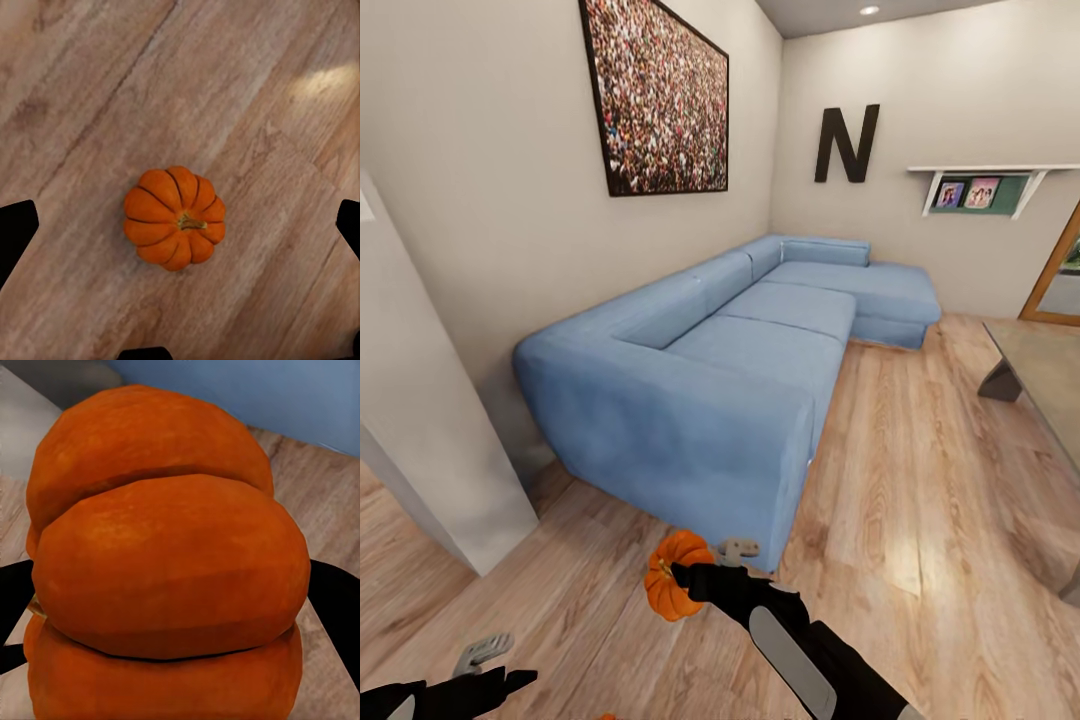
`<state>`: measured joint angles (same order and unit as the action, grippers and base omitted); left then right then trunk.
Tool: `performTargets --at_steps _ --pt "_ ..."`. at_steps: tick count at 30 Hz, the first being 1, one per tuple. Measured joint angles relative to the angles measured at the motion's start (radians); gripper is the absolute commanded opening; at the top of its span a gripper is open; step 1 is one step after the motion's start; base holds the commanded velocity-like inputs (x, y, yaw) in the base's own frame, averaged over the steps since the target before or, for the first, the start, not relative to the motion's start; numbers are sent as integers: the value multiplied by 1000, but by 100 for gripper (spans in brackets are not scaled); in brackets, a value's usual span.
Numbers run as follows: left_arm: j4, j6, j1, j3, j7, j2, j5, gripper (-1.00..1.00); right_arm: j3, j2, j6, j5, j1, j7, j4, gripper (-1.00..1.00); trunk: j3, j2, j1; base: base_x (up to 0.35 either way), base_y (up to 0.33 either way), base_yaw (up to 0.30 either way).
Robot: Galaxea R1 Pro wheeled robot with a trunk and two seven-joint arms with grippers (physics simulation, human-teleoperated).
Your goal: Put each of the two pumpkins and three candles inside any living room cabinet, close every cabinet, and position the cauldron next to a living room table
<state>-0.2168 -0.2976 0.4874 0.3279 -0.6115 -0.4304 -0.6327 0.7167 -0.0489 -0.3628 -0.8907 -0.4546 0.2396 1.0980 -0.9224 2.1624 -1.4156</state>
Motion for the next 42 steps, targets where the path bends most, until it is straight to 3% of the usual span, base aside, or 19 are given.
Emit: performTargets --at_steps 42 --pt "0 3 -1 3 8 2 2 100 1 0 1 0 0 1 -14 -100 -132 294 -161 0 0 0"
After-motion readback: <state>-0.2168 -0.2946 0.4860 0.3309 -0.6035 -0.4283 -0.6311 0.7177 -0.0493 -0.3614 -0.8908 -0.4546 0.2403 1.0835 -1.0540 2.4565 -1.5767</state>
